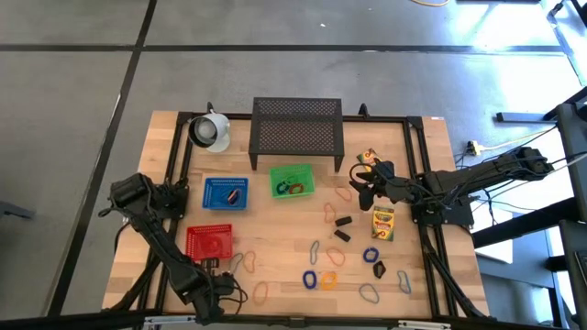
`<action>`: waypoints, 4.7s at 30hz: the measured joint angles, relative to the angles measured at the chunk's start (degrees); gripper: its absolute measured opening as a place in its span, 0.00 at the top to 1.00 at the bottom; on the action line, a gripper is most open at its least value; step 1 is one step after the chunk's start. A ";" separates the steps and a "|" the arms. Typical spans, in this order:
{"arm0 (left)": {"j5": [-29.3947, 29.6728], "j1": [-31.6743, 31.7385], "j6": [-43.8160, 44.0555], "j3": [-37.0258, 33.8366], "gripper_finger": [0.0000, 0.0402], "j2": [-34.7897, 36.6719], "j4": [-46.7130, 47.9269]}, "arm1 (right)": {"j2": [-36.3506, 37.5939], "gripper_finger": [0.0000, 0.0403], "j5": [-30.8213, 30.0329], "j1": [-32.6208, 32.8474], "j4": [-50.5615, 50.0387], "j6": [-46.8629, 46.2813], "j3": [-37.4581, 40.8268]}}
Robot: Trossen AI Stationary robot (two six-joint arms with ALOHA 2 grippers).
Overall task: Pick & Place Office Desk Supplies
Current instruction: Put the black rubber band into the blue bin
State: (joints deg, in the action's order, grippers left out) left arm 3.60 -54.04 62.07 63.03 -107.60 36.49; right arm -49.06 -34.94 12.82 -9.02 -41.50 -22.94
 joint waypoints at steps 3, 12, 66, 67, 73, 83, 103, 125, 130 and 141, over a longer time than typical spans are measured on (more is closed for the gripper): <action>4.31 0.00 -0.42 1.04 0.99 1.06 0.08 | 0.00 0.48 0.00 0.01 0.00 0.00 0.00; 31.58 4.97 -4.40 4.97 0.99 7.82 -0.45 | 0.00 0.48 0.48 0.02 0.03 -2.07 0.00; 25.08 37.88 -15.39 -14.79 0.88 56.52 10.05 | 0.00 0.48 8.93 -0.72 1.33 -11.69 -0.02; 24.80 38.26 -14.15 -17.39 0.88 57.51 10.01 | 0.00 0.48 8.86 -0.95 1.31 -11.67 -0.02; 24.85 40.39 -6.50 -30.08 0.88 61.17 7.90 | 0.00 0.48 8.79 -2.54 1.31 -11.62 -0.02; 24.36 41.11 -3.92 -34.39 0.85 61.19 4.21 | 0.00 0.48 8.83 -2.97 1.29 -8.37 -0.02; 23.90 41.09 0.34 -34.39 0.74 61.19 3.98 | -20.10 0.48 26.24 0.37 -24.50 12.50 -19.65; 23.44 41.03 -1.32 -34.39 0.75 61.19 3.98 | -42.71 0.48 25.16 3.89 -17.52 25.90 -19.92; 23.89 41.03 -1.32 -34.39 0.75 61.19 3.98 | -43.98 0.49 27.09 3.85 -17.73 24.93 -20.11; 23.93 41.03 -1.28 -34.39 0.77 61.19 3.96 | -43.76 0.86 28.59 3.93 -17.18 24.13 -19.93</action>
State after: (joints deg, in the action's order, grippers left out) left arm 27.53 -13.02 60.80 28.64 -46.41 40.45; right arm -92.82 -6.35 16.75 -26.20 -17.37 -42.87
